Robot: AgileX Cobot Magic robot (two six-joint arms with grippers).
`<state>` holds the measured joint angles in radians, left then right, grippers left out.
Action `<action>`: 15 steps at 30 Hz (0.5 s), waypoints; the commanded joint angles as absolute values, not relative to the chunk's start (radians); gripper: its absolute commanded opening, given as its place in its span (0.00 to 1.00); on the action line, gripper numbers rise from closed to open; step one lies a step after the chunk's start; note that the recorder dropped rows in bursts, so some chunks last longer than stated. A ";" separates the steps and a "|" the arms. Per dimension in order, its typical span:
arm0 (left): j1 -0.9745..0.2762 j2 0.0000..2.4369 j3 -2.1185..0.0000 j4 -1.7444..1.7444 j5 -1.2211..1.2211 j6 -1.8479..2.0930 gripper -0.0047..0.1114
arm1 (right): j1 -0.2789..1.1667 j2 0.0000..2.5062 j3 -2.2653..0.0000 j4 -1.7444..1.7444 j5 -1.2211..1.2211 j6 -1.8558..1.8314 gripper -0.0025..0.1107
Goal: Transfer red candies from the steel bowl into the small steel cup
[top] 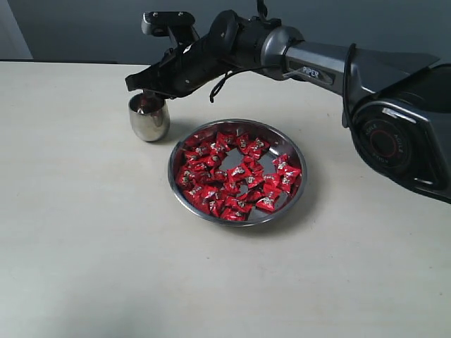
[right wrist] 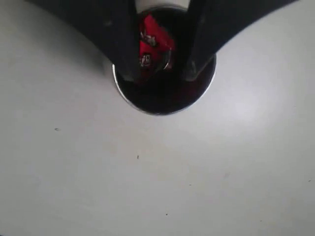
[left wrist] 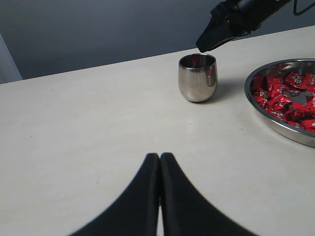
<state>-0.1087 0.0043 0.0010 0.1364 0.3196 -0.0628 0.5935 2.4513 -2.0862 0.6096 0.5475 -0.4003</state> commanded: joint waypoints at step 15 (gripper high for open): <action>-0.112 0.000 0.000 0.135 0.310 -0.068 0.04 | 0.587 2.298 -2.086 0.009 1.221 -0.131 0.29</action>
